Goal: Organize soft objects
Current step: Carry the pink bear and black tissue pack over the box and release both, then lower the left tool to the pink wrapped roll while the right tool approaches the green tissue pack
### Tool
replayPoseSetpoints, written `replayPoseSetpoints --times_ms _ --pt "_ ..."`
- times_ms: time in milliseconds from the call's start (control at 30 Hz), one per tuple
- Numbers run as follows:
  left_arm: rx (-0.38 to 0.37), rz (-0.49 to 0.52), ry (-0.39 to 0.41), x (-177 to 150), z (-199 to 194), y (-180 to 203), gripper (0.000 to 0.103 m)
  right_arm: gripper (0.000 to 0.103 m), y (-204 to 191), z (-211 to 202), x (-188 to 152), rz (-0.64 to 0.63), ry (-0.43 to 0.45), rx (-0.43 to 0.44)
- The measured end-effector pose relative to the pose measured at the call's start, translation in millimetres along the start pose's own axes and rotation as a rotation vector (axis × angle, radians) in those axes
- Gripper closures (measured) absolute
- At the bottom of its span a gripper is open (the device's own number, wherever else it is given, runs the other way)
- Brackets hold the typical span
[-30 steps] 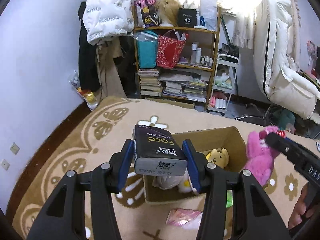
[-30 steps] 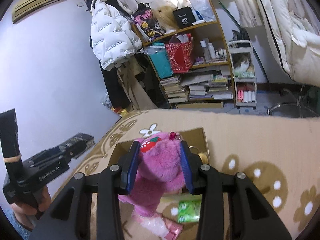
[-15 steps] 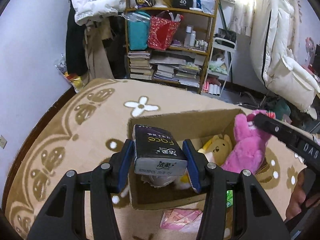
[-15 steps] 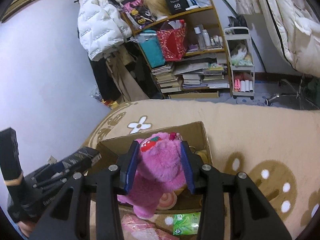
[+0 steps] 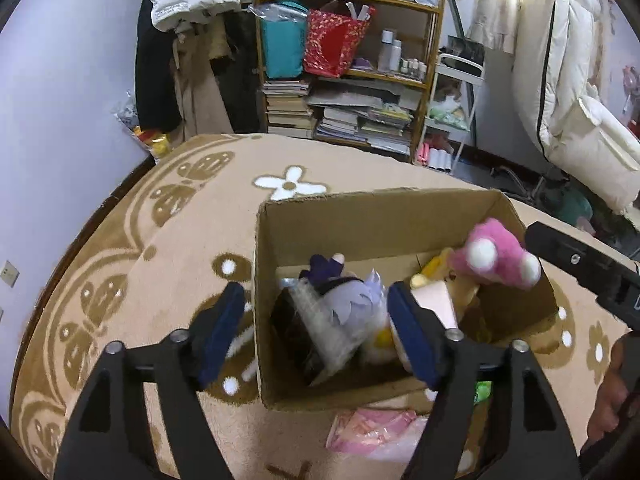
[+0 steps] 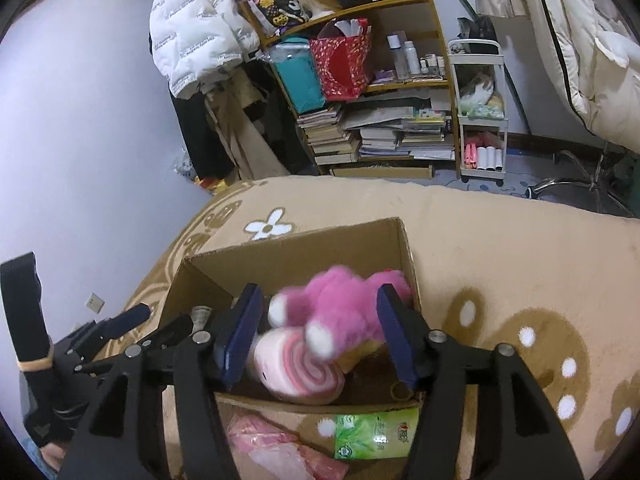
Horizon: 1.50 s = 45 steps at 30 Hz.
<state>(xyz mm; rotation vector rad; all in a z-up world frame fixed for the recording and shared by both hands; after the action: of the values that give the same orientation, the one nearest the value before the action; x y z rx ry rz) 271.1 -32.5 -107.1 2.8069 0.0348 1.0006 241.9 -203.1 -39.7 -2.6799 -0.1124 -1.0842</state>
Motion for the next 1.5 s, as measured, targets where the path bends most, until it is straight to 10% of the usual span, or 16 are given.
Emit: replayPoseSetpoints --times_ms 500,1500 --pt "0.027 -0.003 0.022 4.9 -22.4 -4.7 0.002 0.000 3.1 -22.3 -4.7 -0.009 0.006 -0.002" --pt "0.056 -0.054 -0.086 -78.0 -45.5 2.7 0.001 0.000 2.4 -38.7 -89.4 0.038 -0.106 0.040"
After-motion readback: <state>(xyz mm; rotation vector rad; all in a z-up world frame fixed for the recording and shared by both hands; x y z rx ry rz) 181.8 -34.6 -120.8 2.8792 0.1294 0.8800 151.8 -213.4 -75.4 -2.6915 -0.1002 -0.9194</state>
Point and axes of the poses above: each gripper's, at about its wrist camera, not at the fingertips, and z roughly the way its jaws point, y to its right, x to its top, the point moved 9 cm from there along z, roughly the way its jaws point, and after that the axes turned 13 degrees about -z, right-handed, at the moved point
